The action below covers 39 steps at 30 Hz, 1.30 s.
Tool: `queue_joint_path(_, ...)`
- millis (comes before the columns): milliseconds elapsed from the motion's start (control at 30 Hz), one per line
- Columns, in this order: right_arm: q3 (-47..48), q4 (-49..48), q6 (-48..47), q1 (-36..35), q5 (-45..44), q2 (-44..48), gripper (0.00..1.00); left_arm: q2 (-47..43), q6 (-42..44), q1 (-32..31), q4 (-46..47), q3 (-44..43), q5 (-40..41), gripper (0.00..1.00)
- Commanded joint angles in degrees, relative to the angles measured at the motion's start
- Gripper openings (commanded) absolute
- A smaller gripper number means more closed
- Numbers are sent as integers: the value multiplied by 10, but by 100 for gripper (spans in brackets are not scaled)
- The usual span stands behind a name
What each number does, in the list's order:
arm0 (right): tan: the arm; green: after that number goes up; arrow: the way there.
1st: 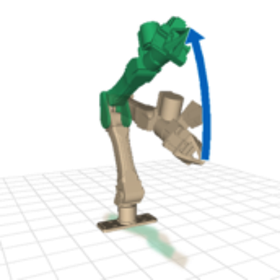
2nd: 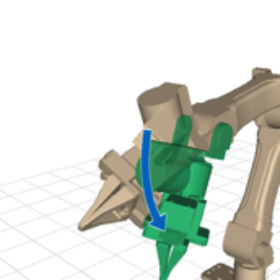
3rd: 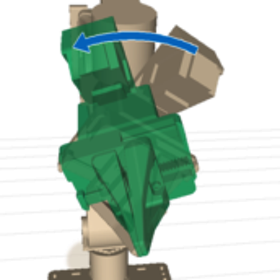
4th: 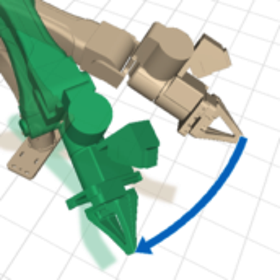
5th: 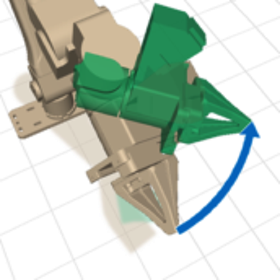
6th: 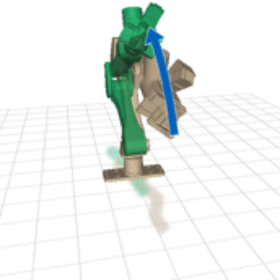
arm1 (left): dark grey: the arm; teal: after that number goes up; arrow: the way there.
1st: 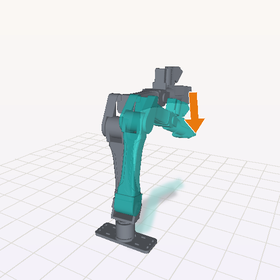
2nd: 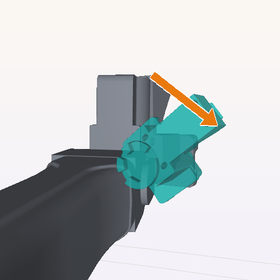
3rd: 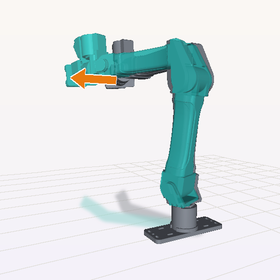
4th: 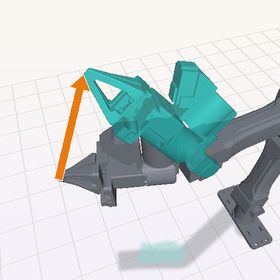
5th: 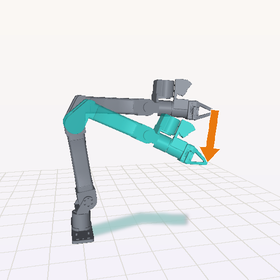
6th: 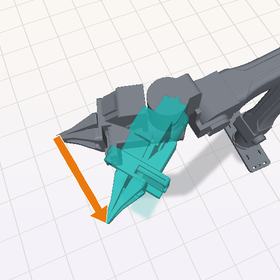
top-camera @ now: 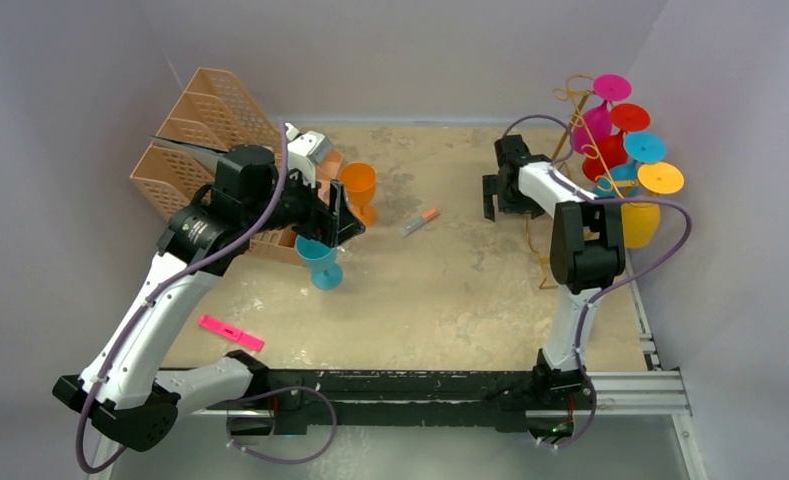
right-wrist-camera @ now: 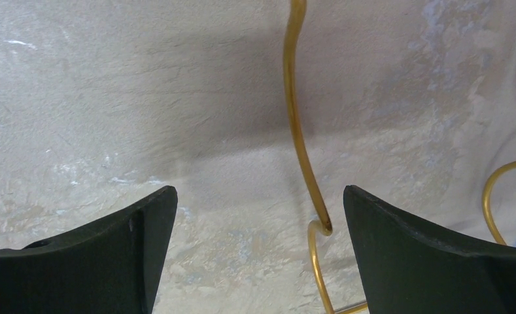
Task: Take the wine glass off the wine glass rack
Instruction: Move the wine rack to the center of the board.
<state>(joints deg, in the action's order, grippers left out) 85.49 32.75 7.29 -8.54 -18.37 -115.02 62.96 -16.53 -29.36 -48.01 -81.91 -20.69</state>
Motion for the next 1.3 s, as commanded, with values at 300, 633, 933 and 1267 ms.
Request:
queue_joint_path(300, 74, 38, 10, -3, 81, -15, 99, 3, 4, 2, 1, -38, 20, 83)
queue_joint_path(633, 239, 116, 1, -39, 88, -116, 97, 13, 21, 2, -19, -74, 38, 84)
queue_joint_path(933, 230, 106, -27, -46, -5, -88, 97, 1, 13, 2, -10, -52, 42, 85)
queue_joint_path(1267, 26, 59, -63, -43, -58, 64, 99, -22, 5, 2, 8, -42, 60, 86)
